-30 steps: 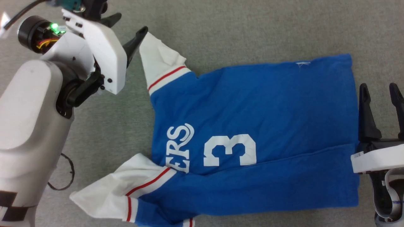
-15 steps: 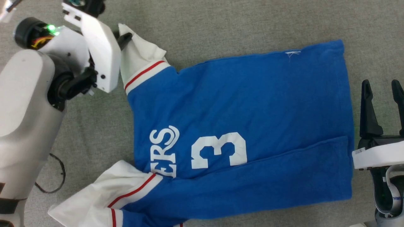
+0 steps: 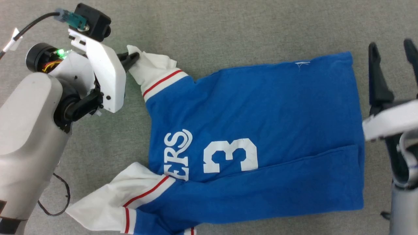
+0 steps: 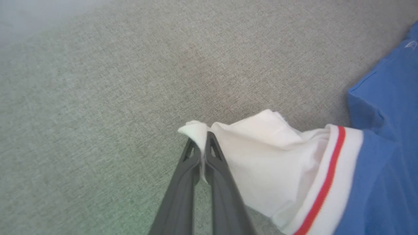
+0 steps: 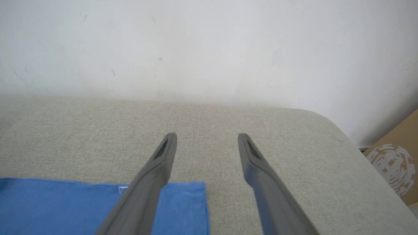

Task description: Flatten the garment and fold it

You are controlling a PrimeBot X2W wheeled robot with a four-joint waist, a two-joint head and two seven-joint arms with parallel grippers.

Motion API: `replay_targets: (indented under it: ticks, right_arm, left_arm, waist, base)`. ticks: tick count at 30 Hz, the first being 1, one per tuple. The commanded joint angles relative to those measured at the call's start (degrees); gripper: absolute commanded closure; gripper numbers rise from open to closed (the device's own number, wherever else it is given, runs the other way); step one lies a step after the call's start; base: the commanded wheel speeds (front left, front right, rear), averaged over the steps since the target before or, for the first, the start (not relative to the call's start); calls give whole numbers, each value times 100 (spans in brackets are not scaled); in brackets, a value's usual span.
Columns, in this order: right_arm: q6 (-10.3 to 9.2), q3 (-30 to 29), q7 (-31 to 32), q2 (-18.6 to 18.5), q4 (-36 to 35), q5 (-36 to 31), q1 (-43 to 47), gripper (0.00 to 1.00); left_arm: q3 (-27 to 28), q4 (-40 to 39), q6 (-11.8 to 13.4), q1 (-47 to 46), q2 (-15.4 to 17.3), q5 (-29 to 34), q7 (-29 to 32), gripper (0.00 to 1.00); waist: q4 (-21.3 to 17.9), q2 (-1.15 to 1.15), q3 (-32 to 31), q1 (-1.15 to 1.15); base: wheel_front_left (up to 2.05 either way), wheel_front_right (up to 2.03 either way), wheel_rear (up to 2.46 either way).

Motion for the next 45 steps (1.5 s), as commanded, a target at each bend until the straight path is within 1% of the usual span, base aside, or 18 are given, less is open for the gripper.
replay_targets:
  ticks: [1, 4, 6, 8, 10, 13, 21, 22, 23, 25, 35, 41, 45]
  right_arm:
    - [-4, -20, 283, -49, 70, 1, -251, 0]
    - [-4, -92, 1090, -179, 391, 116, -563, 0]
    - [-4, -64, 1693, -336, 644, 168, -710, 0]
    - [-4, -122, 2172, -380, 861, 352, -884, 0]
    - [-4, -44, 2575, -510, 1038, 431, -1007, 0]
    - [-4, -59, 2942, -551, 1243, 551, -1198, 0]
    - [-4, 42, 3376, -656, 1663, 729, -1482, 0]
    - [-4, -14, 3393, -629, 1703, 750, -1505, 32]
    - [-4, -54, 3388, -614, 1734, 744, -1529, 57]
    - [-4, -53, 3317, -652, 1777, 692, -1564, 100]
    - [-4, -62, 2828, -708, 1857, 691, -1546, 100]
    - [-4, -30, 2426, -801, 1787, 800, -1433, 100]
    - [-4, 1, 2234, -838, 1661, 980, -1227, 100]
  left_arm:
    - [-11, 26, -39, 76, 34, -52, -58, 100]
    - [-23, 26, -39, 71, 29, -66, -109, 100]
    - [-38, 23, -39, 48, 12, -71, -130, 100]
    - [-55, 21, -39, 19, -2, -77, -136, 100]
    - [-79, 33, -39, -2, -8, -81, -128, 100]
    - [-110, 43, -39, -40, -4, -82, -115, 100]
    - [-205, 52, -39, -135, -25, -114, -108, 100]
    - [-217, 54, -39, -148, -31, -121, -113, 100]
    - [-223, 56, -39, -162, -39, -129, -131, 100]
    - [-223, 61, -39, -197, -50, -113, -227, 100]
    - [-174, 142, -39, -174, -101, -133, -1071, 100]
    - [-157, -49, -39, -21, 0, -217, -1637, 100]
    - [-130, -349, -39, 264, 155, -210, -1981, 100]
  waist:
    - [54, 0, -52, 0]
    - [96, 0, -31, 0]
    - [135, 0, 3, 0]
    - [174, 0, 52, 0]
    - [208, 0, 86, 0]
    - [250, 0, 145, 0]
    - [374, 0, 261, 0]
    - [390, 0, 274, 0]
    - [405, 0, 285, 0]
    - [433, 0, 303, 0]
    - [523, 0, 94, 0]
    - [590, 0, -214, 0]
    - [630, 0, -408, 0]
  base:
    - [0, 0, 0]
    - [0, 0, 0]
    - [0, 0, 0]
    - [0, 0, 0]
    - [0, 0, 0]
    - [0, 0, 0]
    - [0, 0, 0]
    - [0, 0, 0]
    - [0, 0, 0]
    - [0, 0, 0]
    - [0, 0, 0]
    - [0, 0, 0]
    - [0, 0, 0]
